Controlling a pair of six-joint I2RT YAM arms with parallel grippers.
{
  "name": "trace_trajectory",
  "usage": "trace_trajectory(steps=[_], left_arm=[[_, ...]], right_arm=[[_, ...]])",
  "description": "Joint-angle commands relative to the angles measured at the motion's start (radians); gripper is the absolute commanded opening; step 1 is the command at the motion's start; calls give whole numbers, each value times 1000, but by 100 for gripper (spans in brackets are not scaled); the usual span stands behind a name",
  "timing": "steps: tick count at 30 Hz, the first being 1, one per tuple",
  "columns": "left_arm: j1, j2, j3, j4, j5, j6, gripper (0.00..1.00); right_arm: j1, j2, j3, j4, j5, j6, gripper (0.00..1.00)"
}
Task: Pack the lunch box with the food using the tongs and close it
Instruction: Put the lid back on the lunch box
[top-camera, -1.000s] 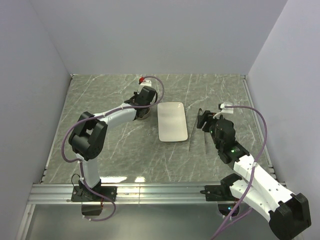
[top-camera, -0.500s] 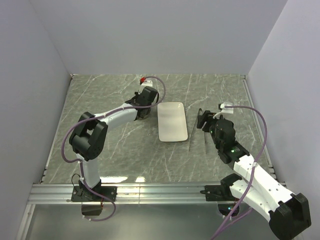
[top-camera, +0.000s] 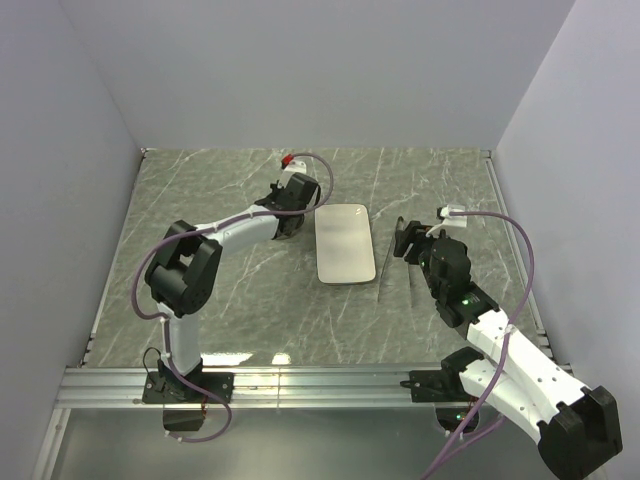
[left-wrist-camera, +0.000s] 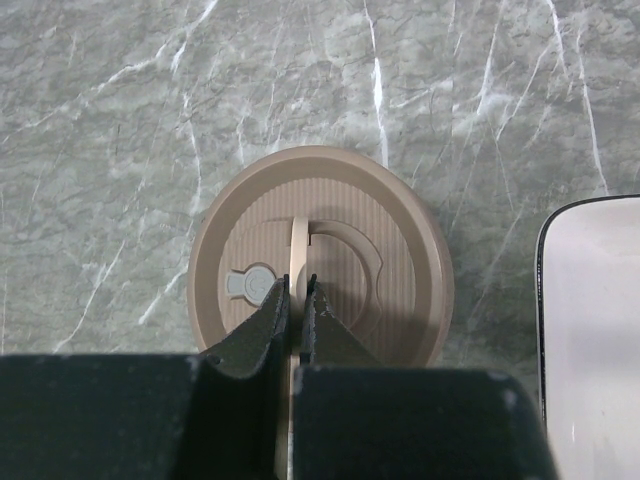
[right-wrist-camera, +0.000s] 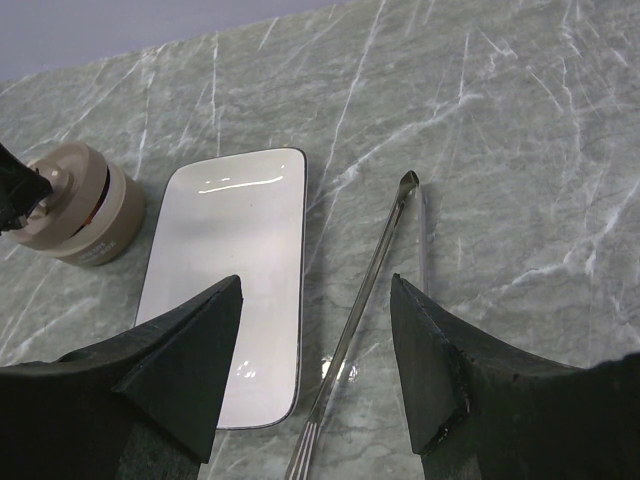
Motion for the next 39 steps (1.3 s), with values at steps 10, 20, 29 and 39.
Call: trace_trajectory(steps=[10,20,29,39], left_arm=[[-12,-8,29,25,-36,34,0],[-41,67,97,-24,-68,75,0],[-43,71,103,-38,-51,75,0],[-46,115,118,-83,-63,81,0]], right_arm=[[-5,2,5,32,12,3,68],[-4,2,5,33,15,3,68],[-4,1,5,33,15,3,68],[-4,2,5,33,15,3,68]])
